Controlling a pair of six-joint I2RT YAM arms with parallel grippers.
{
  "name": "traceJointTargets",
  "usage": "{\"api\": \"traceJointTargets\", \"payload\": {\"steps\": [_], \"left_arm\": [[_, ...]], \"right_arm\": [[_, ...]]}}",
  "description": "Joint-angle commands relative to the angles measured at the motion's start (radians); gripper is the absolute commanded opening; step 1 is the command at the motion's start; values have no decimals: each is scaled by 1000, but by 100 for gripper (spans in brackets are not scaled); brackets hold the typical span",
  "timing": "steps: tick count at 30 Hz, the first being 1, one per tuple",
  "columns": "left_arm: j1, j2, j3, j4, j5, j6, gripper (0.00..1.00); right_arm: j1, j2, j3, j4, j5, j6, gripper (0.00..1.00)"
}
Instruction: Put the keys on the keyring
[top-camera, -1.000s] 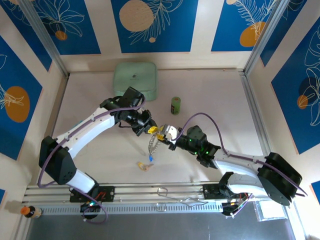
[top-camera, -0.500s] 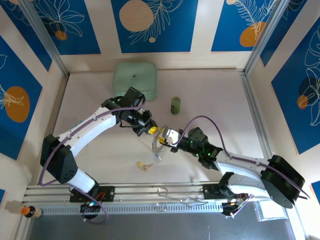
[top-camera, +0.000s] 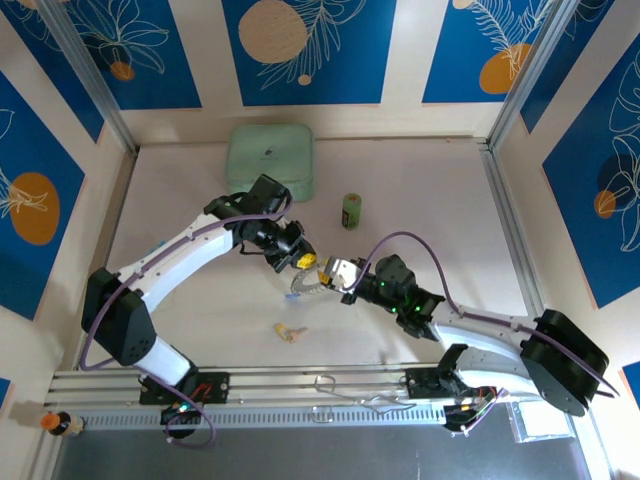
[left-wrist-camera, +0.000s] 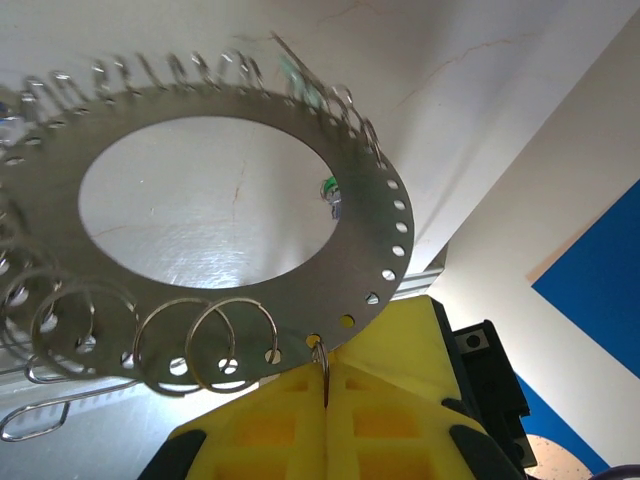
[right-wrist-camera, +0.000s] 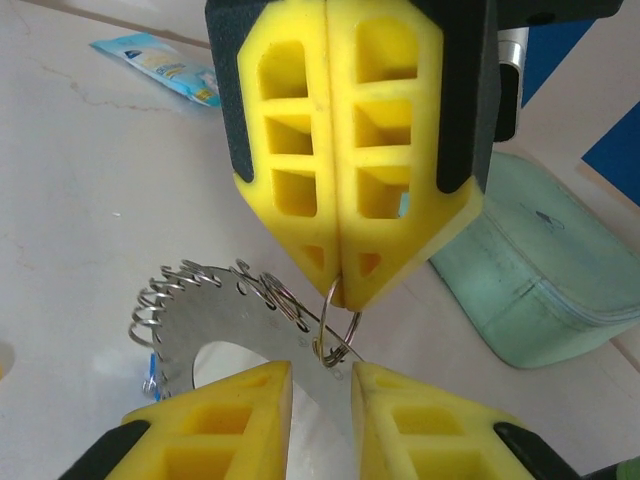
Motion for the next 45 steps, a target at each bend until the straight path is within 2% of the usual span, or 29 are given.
{"api": "traceJointTargets", "payload": {"steps": [1,15,22,27,29,33,37,45], "left_arm": [[-5,-4,18,-1,24,-22,0],[-6,-6,0,18,40,-42,0],[-5,-7,-2,17,41,-44,0],[-6,-12,-6,19,37,-42,0],[-6,-19,-15,37,28,-43,0],[-6,-25,-27,61,26,-49,0],[-6,-24,-30,62,26,-49,0],[-3,-25,-30,59,25,-45,0]], "right_arm": [[5,13,25,52,-3,5,24],[5,44,47,96,-4,13,22],[2,48,52,97,5,9,17],[3,48,57,88,4,8,6],[2,46,57,82,4,8,5],[1,42,55,58,4,3,14],[2,31,45,54,16,0,15],[3,21,42,24,36,-37,23]]}}
